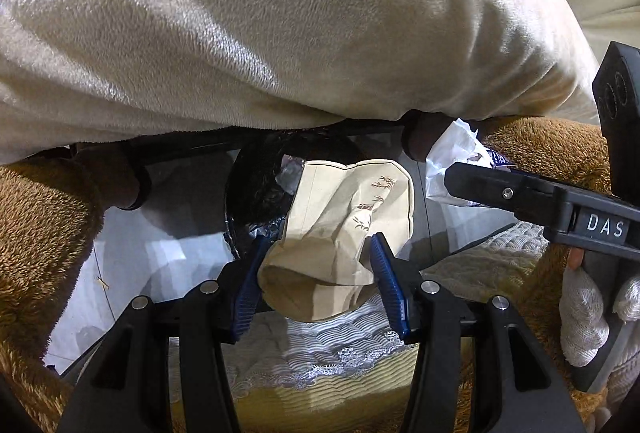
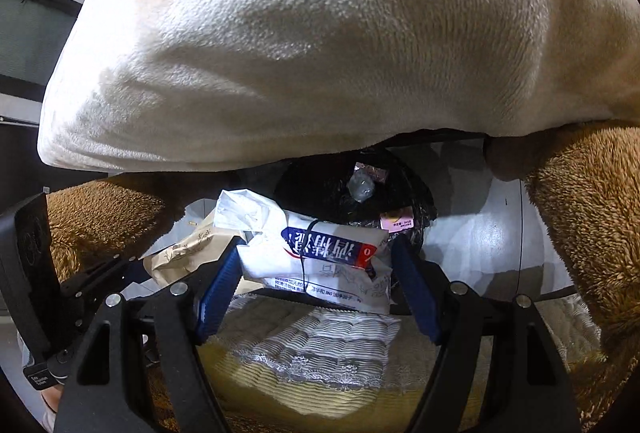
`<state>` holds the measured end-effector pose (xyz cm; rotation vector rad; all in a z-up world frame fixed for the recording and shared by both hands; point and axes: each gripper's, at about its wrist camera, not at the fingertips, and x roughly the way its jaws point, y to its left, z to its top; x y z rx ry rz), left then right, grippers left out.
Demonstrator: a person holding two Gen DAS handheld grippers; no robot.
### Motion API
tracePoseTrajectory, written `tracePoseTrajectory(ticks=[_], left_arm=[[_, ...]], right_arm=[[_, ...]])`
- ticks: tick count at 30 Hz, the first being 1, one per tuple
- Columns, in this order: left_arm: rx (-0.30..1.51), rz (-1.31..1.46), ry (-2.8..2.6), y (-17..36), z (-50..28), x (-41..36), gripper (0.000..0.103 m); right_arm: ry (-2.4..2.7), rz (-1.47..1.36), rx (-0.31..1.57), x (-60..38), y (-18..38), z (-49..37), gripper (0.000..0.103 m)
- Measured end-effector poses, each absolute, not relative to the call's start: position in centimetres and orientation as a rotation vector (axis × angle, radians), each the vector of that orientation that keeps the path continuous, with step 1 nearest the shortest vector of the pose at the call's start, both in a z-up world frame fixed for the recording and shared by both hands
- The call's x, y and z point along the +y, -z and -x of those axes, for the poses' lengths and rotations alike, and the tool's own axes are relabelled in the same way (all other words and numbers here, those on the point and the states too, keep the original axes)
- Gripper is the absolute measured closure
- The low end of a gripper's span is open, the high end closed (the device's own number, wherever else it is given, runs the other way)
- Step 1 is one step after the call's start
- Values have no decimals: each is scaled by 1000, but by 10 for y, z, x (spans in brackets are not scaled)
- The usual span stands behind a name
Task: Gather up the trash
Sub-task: 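Open both tools to drop the paper bag and wrapper into the bin, then raise both tools back over the remaining trash on the bed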
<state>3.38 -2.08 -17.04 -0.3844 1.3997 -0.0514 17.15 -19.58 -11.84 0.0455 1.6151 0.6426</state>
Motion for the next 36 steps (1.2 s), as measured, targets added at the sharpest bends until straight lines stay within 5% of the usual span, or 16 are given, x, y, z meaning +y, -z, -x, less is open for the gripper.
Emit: tracePoseTrajectory(ticks=[8,11,36], left_arm=[[1424,395,69,175,-37,-24,51],[1425,391,63,178,-38,-24,35],[1255,354,64,144,-30,-22,35]], right_arm=[[-626,-75,1632,-199,121,-174,28],[-617,-93,1638,-201,122,-173,24],[-712,-125,1472,-203,87,-170,20]])
